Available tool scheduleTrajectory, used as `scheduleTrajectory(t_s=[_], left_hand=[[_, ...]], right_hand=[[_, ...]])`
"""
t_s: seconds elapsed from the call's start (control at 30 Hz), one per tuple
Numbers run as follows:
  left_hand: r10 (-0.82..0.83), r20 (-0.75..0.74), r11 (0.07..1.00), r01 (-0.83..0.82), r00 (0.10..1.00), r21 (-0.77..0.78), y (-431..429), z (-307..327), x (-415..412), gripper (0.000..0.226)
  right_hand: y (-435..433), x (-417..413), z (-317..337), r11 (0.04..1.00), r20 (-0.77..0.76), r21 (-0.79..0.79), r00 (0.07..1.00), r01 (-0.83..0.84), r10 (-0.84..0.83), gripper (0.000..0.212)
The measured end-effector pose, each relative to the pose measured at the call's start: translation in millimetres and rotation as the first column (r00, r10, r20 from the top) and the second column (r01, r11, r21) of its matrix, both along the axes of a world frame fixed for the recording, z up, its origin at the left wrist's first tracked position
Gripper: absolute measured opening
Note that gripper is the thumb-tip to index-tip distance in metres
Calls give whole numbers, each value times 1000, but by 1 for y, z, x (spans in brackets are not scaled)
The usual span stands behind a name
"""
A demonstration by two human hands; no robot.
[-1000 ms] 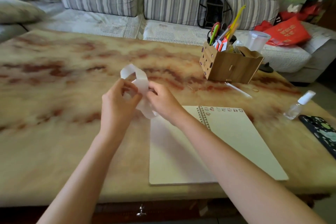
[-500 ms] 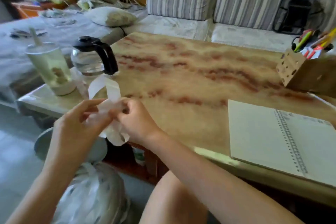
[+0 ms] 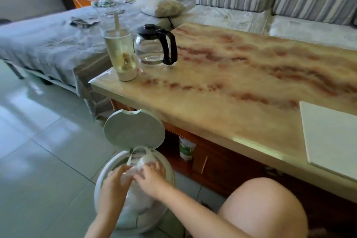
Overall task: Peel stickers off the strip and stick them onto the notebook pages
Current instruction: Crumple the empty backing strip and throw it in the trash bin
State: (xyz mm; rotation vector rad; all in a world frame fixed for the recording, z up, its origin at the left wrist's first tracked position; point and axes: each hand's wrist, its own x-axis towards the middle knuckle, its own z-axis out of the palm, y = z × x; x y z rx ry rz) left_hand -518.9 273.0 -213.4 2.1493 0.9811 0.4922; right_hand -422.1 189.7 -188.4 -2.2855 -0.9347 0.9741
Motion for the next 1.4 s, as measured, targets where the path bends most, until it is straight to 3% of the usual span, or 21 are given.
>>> scheduleTrajectory(t_s=[0.1, 0.2, 0.4, 0.6, 0.83, 1.0, 1.1, 1.17, 1.27, 1.4], left_hand=[[-46, -176, 999, 46, 983, -6, -3, -19, -7, 15], [-67, -219, 998, 67, 973, -9, 4, -28, -12, 19], [-29, -161, 997, 39, 987, 63, 14, -6, -3, 26], [-95, -133, 990, 108, 987, 94, 12, 9, 4, 42], [-57, -57, 997, 60, 997, 49, 10, 15, 0, 28], [-50, -3, 999, 50, 999, 12, 11, 20, -5, 19], [-120, 31, 990, 117, 992, 76, 6, 24, -5, 19], [-184, 8, 973, 181, 983, 141, 2, 21, -4, 26], [-224, -94, 950, 239, 970, 200, 0, 13, -3, 34], [-255, -284, 925, 319, 924, 208, 1, -6, -9, 30]], right_hand=[[-9, -7, -16, 983, 73, -121, 987, -136, 145, 55], [-15, -7, -22, 979, 57, -101, 981, -178, 184, 57], [-25, 17, 10, 979, 18, 189, 997, -77, 75, 44], [-39, 33, 23, 977, 98, 182, 991, -110, 94, 58], [-37, 9, 12, 979, 11, 95, 984, -179, 178, 46], [-36, 1, 14, 975, 131, 219, 991, -33, 4, 28], [-46, 16, 24, 938, 277, 337, 945, 77, -177, 20], [-51, 29, 27, 896, 282, 417, 915, 154, -288, 22], [-46, 34, 22, 928, 285, 371, 946, 37, -152, 38], [-41, 17, 7, 982, 340, 69, 930, -173, 140, 35]])
